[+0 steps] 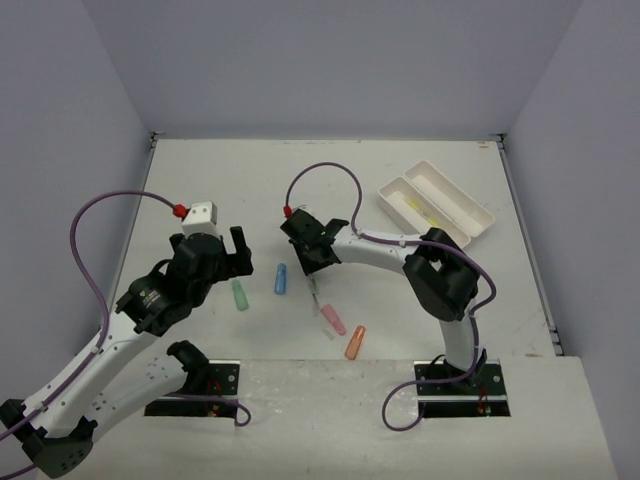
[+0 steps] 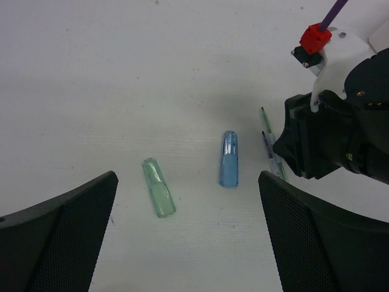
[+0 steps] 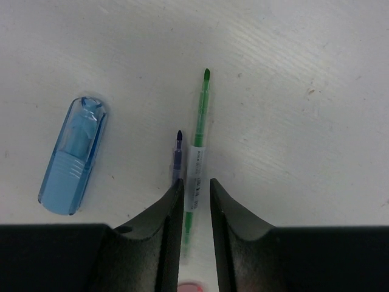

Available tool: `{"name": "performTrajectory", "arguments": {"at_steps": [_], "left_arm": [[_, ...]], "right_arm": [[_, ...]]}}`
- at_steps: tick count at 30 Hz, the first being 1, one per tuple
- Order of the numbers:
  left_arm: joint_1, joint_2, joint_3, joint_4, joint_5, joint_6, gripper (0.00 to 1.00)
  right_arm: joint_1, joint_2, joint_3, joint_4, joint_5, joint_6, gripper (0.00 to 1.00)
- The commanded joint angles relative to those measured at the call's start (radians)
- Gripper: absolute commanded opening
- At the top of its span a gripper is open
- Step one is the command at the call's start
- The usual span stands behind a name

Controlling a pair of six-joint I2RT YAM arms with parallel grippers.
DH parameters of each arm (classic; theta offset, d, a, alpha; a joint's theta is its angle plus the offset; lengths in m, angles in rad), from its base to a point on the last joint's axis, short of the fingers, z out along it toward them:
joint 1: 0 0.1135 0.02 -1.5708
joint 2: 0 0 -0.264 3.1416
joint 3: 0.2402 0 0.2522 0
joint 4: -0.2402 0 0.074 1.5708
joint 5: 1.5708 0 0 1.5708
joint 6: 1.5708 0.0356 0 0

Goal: Sort the stationery into containers
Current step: Pick up the pen from the center of the board.

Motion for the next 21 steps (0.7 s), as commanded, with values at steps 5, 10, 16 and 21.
{"name": "performTrajectory", "arguments": {"at_steps": [5, 10, 16, 21], "left_arm": [[0.004, -0.010, -0.004, 0.040, 0.016, 0.040, 1.00], [0.004, -0.011, -0.004, 0.041, 0.020, 0.040, 1.00], [0.004, -0.008, -0.006, 0.039, 0.012, 0.040, 1.00], [0.004, 0.011, 0.003, 0.020, -0.011, 0.022, 1.00]], "right_arm": [[-0.005, 0.030, 0.038, 0.007, -0.008, -0.012, 0.24], [-0.007, 0.041, 0.031, 0.001, -0.003, -0.013, 0.23], [-0.007, 0.059, 0.013, -0.004, -0.014, -0.004, 0.22], [-0.007, 0.065, 0.008, -0.007, -0.021, -0.005, 0.13]]}}
